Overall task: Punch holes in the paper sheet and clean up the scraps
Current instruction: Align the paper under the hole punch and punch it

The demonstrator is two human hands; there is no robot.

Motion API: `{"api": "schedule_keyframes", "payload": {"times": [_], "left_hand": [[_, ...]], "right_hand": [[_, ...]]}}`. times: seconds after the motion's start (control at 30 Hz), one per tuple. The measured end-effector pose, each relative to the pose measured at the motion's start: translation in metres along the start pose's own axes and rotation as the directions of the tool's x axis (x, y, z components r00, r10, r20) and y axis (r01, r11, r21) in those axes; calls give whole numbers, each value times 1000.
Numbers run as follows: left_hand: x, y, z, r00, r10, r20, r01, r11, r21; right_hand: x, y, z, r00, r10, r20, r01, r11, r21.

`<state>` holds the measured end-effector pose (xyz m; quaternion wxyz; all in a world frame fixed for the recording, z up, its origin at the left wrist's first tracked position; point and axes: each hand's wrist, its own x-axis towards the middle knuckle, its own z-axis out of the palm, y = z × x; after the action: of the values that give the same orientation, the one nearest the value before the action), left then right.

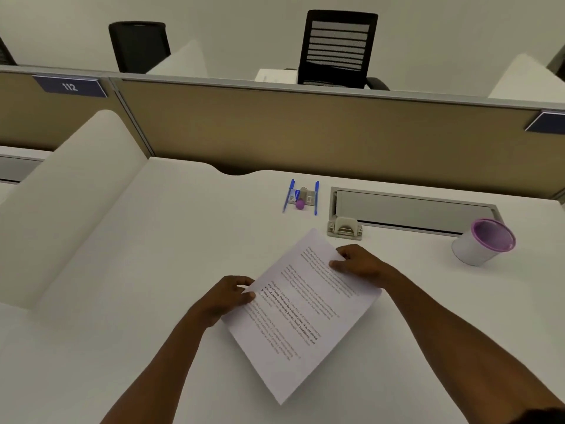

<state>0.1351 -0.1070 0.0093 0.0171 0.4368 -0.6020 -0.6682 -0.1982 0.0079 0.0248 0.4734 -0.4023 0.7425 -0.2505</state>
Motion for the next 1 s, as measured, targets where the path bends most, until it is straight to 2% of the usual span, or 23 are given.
{"api": "schedule_keyframes", "payload": {"times": [0.07,0.13,0.2,0.3,0.4,0.53,0.63,0.7,0.9,1.0], "left_hand": [[4,3,1,1000,-24,13,24,1000,-10],[9,5,2,998,-46,-35,45,998,-40],[13,2,5,989,-94,-118,73,984,-165],[17,-2,17,968,-175,-180,94,917,-387],[19,1,39,964,-180,-197,81,902,-425],[32,9,70,943,-128,-308,23,946,-323],[44,14,83,900,-68,-430,-6,986,-167],[50,20,88,888,-23,-459,-18,996,-85],[68,33,96,894,56,-444,-63,998,0],[79,36,98,864,38,-502,-5,998,66]], "right_hand": [[-8,14,-1,1000,11,-16,-8,992,127],[-16,28,-4,999,22,-23,-15,961,276],[-24,42,-8,997,58,-51,-33,921,388],[-33,61,-15,985,130,-117,-54,861,506],[-40,73,-18,961,198,-196,-55,825,563],[-45,86,-14,926,275,-259,-65,793,606],[-48,93,-12,904,306,-298,-63,786,615],[-48,95,-14,883,327,-338,-62,793,606],[-47,97,-25,772,377,-511,-136,884,447],[-44,98,-27,715,346,-607,-165,928,335]]}}
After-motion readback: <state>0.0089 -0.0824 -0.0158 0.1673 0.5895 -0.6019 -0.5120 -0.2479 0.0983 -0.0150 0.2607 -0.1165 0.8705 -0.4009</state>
